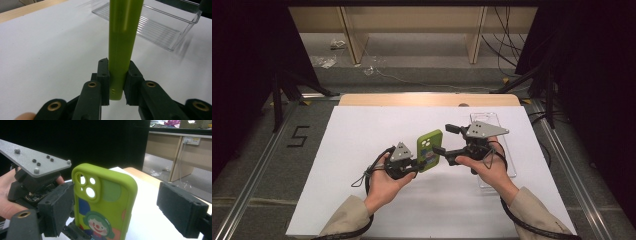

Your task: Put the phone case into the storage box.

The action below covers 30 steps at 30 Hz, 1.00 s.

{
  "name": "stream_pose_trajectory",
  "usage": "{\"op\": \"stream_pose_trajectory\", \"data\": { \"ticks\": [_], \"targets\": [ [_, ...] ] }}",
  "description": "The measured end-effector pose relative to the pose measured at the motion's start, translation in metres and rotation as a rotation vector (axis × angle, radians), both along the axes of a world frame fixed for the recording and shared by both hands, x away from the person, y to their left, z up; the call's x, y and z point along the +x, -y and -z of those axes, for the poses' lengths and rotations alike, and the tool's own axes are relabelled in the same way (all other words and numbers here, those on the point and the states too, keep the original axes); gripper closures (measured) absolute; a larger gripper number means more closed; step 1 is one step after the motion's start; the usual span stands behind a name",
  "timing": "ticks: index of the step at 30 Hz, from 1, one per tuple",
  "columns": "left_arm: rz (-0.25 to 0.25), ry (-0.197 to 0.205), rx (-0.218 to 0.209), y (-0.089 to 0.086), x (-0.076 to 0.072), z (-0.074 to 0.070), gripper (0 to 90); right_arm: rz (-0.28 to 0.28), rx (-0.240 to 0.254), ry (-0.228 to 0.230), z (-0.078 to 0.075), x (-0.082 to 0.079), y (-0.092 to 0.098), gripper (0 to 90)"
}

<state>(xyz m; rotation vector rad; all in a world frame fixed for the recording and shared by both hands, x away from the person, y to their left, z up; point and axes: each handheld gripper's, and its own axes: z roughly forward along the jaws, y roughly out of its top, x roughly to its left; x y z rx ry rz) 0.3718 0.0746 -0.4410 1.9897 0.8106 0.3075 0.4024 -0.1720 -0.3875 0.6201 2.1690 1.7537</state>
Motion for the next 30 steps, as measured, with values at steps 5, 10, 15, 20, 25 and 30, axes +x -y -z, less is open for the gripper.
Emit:
{"op": "stream_pose_trajectory", "data": {
  "ticks": [5,10,15,20,25,30],
  "targets": [
    [-0.011,0.002,-0.002,-0.001,0.000,0.000,77.0,0.004,-0.005,-0.003,0.002,0.000,-0.001,15.2],
    [-0.022,-0.003,-0.005,-0.001,0.000,0.000,76.9,0.010,-0.002,-0.001,0.003,-0.001,-0.002,14.8],
    [-0.028,-0.003,-0.004,-0.002,0.001,0.000,76.9,0.011,-0.005,-0.004,0.004,-0.001,-0.003,13.5],
    [-0.031,-0.002,-0.002,-0.002,0.001,-0.001,76.9,0.016,-0.008,-0.005,0.004,-0.001,-0.004,10.7],
    [-0.040,-0.001,-0.005,-0.002,0.001,-0.002,76.9,0.019,-0.015,-0.008,0.006,-0.002,-0.007,6.4],
    [-0.037,-0.004,-0.002,0.001,0.001,-0.002,76.9,0.027,-0.021,-0.009,0.008,-0.003,-0.010,4.2]
  ]
}}
